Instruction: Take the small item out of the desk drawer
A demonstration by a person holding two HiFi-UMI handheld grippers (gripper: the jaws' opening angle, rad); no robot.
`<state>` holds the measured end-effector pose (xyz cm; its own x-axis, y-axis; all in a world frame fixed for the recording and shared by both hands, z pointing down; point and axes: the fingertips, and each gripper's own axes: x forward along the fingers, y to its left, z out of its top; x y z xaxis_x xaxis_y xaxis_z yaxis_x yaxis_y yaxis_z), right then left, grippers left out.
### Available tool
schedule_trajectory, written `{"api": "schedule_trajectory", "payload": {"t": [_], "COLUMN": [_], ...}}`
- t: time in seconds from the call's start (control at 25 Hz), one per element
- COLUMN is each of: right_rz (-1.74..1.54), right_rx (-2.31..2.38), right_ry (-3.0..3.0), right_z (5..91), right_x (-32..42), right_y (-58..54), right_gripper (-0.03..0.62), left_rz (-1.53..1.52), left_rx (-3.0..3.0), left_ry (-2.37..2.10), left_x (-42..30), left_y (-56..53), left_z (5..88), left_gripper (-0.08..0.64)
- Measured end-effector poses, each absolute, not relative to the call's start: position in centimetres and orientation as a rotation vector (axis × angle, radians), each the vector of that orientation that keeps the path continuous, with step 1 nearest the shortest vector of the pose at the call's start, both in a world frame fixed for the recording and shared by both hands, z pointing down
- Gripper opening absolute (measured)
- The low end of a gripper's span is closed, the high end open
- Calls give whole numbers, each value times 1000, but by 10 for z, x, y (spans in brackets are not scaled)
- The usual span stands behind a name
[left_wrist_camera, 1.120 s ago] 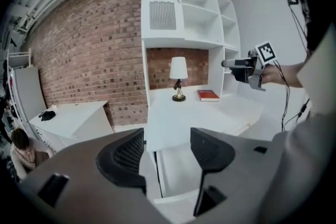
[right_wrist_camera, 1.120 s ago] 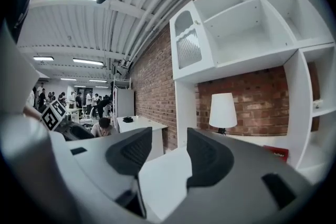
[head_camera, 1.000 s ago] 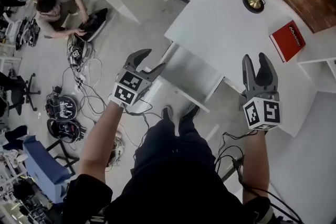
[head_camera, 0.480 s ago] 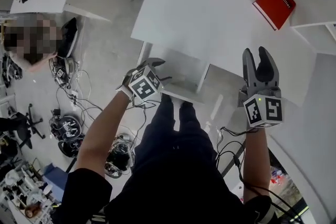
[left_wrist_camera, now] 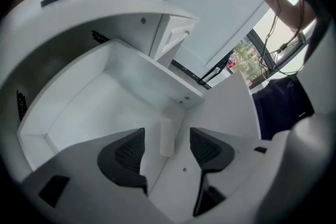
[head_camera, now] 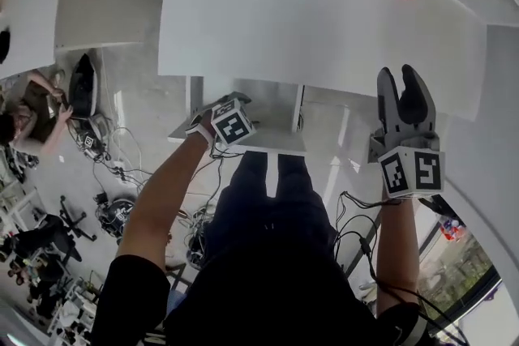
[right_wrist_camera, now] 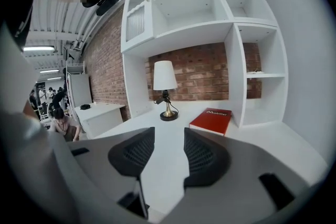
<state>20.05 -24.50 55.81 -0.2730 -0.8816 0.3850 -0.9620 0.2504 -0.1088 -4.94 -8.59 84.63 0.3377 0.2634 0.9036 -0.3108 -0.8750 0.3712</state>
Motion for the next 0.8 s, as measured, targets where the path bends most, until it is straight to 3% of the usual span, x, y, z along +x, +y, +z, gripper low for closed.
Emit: {"api": "schedule_trajectory", "payload": {"t": [0.6, 0.8], "right_rz": [578, 607], "right_rx": [1834, 1876], "right_ry": [-2093, -2059], "right_z": [615, 618], "right_x": [256, 273], "right_y": [-212, -204], "right_gripper": [140, 128], "left_rz": [1745, 1779], "left_rx": [1884, 1882], "left_ry": [259, 242], "left_x": [-34, -29], "left_y": [-53, -52], "left_z": [934, 940], "left_gripper": [204, 133]}}
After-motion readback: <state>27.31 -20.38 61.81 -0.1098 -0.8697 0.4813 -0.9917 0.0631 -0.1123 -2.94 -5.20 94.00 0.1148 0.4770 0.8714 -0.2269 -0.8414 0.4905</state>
